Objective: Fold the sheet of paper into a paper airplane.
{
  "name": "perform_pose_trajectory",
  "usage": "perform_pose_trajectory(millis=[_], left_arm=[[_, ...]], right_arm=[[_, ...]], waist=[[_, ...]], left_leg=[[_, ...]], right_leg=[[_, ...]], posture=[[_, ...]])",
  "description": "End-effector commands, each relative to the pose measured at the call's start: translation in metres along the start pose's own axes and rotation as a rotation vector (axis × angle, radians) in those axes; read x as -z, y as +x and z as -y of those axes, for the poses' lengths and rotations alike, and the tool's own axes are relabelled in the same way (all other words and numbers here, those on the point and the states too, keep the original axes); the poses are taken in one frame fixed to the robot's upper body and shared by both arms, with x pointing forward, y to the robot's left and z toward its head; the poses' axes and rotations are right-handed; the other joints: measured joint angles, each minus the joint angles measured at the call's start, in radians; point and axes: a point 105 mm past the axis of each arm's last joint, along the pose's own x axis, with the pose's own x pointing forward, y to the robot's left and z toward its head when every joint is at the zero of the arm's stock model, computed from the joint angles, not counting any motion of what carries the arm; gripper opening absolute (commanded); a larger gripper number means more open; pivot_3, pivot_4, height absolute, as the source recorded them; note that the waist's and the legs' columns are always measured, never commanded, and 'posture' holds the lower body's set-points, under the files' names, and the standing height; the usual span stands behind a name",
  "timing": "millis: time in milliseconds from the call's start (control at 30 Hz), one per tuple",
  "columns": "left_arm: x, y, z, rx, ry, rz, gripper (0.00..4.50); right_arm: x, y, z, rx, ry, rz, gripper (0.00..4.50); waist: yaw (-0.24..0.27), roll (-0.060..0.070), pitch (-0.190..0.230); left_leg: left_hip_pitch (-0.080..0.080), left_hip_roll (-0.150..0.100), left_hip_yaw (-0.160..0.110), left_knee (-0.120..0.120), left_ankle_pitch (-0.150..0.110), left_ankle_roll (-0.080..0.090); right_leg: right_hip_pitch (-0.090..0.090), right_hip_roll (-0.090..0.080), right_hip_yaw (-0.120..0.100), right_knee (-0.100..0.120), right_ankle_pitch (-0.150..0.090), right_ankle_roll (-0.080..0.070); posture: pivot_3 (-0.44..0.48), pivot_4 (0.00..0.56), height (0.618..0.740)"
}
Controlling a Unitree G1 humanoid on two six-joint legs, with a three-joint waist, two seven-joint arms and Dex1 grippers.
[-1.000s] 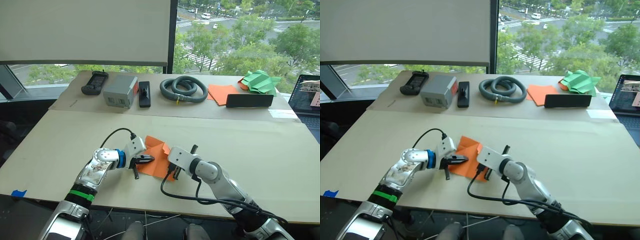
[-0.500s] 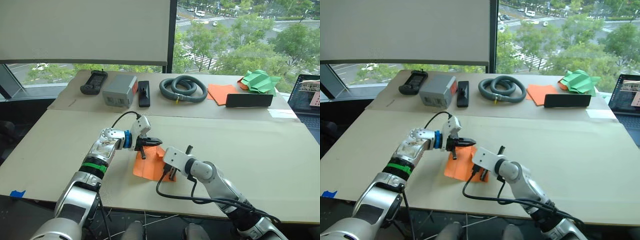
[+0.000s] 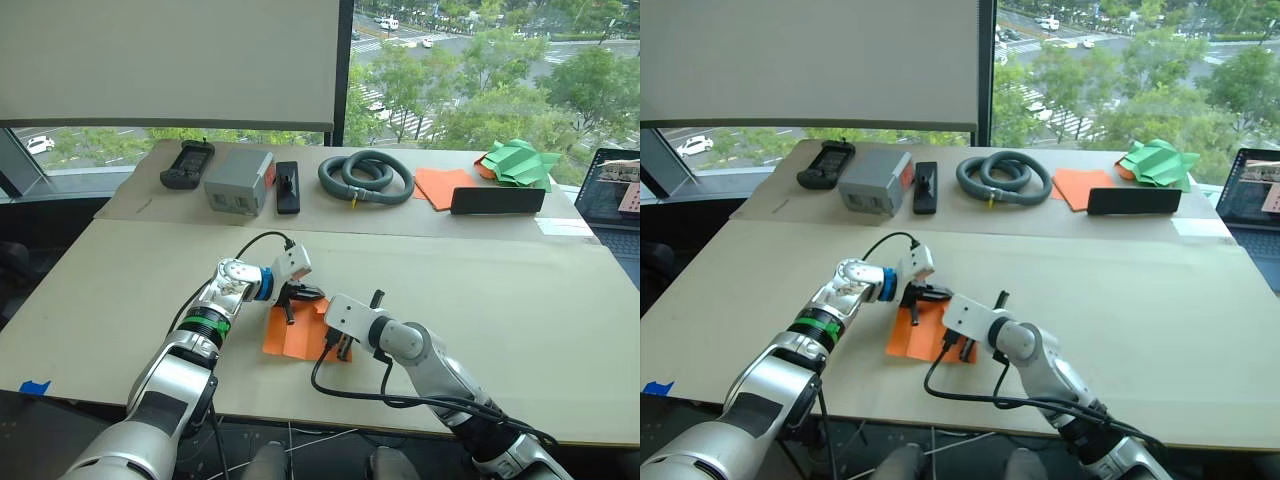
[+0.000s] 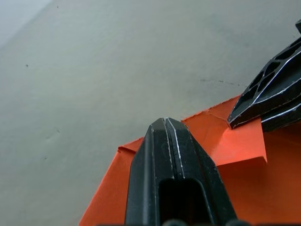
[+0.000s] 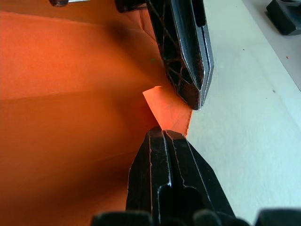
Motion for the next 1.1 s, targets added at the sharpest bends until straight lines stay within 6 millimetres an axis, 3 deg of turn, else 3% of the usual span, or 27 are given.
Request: perform_pose_trajectory(millis=[33, 100, 200, 300, 433, 533, 733, 1100], left_arm=[[0.013, -0.001, -0.002, -0.015, 0.044, -0.078, 0.0], [0.018, 0.0, -0.001, -0.018, 0.048, -0.093, 0.0], [0.022, 0.0, 0.0, -0.018, 0.052, -0.104, 0.0], [0.024, 0.0, 0.001, -0.018, 0.049, -0.107, 0.0], [0.024, 0.001, 0.001, -0.014, 0.05, -0.104, 0.0], [0.023, 0.002, 0.002, -0.015, 0.051, -0.099, 0.0], [0.02, 0.004, 0.003, -0.011, 0.059, -0.087, 0.0], [0.018, 0.005, 0.004, -0.01, 0.064, -0.082, 0.0]], right_arm=[[-0.004, 0.001, 0.002, -0.002, 0.001, 0.004, 0.03], [-0.004, 0.001, 0.003, -0.001, 0.005, 0.006, 0.03], [-0.006, -0.001, 0.002, -0.006, 0.029, 0.014, 0.91], [-0.021, -0.007, 0.003, -0.04, 0.146, 0.089, 1.96], [-0.047, -0.015, 0.018, -0.04, 0.329, 0.224, 1.96], [-0.055, -0.013, 0.028, -0.026, 0.432, 0.268, 1.96], [-0.032, 0.005, 0.028, -0.006, 0.459, 0.154, 0.09], [-0.011, 0.027, 0.025, 0.019, 0.451, 0.052, 0.04]], waist=[[0.0, 0.0, 0.0], [-0.001, 0.0, 0.0], [-0.001, 0.0, -0.001], [-0.001, 0.0, -0.001], [-0.002, 0.0, -0.001], [-0.002, 0.0, -0.001], [0.001, 0.0, -0.001], [0.0, 0.0, -0.001]], left_leg=[[0.001, 0.0, 0.0, 0.0, 0.0, 0.0], [0.001, 0.0, 0.0, 0.0, 0.0, 0.0], [0.001, 0.0, 0.0, 0.0, 0.0, 0.0], [0.001, 0.0, 0.0, 0.0, 0.0, 0.0], [0.001, 0.0, 0.0, 0.001, 0.0, 0.0], [0.001, 0.0, -0.001, 0.001, 0.0, 0.0], [0.001, 0.0, -0.001, 0.0, 0.0, 0.0], [0.001, 0.0, -0.001, 0.0, 0.0, 0.0]], right_leg=[[0.0, 0.0, 0.0, 0.0, 0.0, 0.0], [0.0, 0.0, 0.0, 0.0, 0.0, 0.0], [0.0, 0.0, 0.0, 0.0, 0.0, 0.0], [0.0, 0.0, 0.0, 0.0, 0.0, 0.0], [0.003, 0.0, 0.0, 0.001, 0.0, 0.0], [0.003, 0.0, 0.0, 0.002, 0.0, 0.0], [-0.001, 0.0, 0.0, 0.002, 0.0, 0.0], [-0.001, 0.0, 0.0, 0.002, 0.0, 0.0]], posture=[[0.0, 0.15, 0.702], [0.0, 0.15, 0.702], [0.0, 0.15, 0.702], [0.0, 0.15, 0.702], [0.0, 0.15, 0.702], [0.0, 0.15, 0.702], [0.0, 0.15, 0.702], [0.0, 0.15, 0.702]])
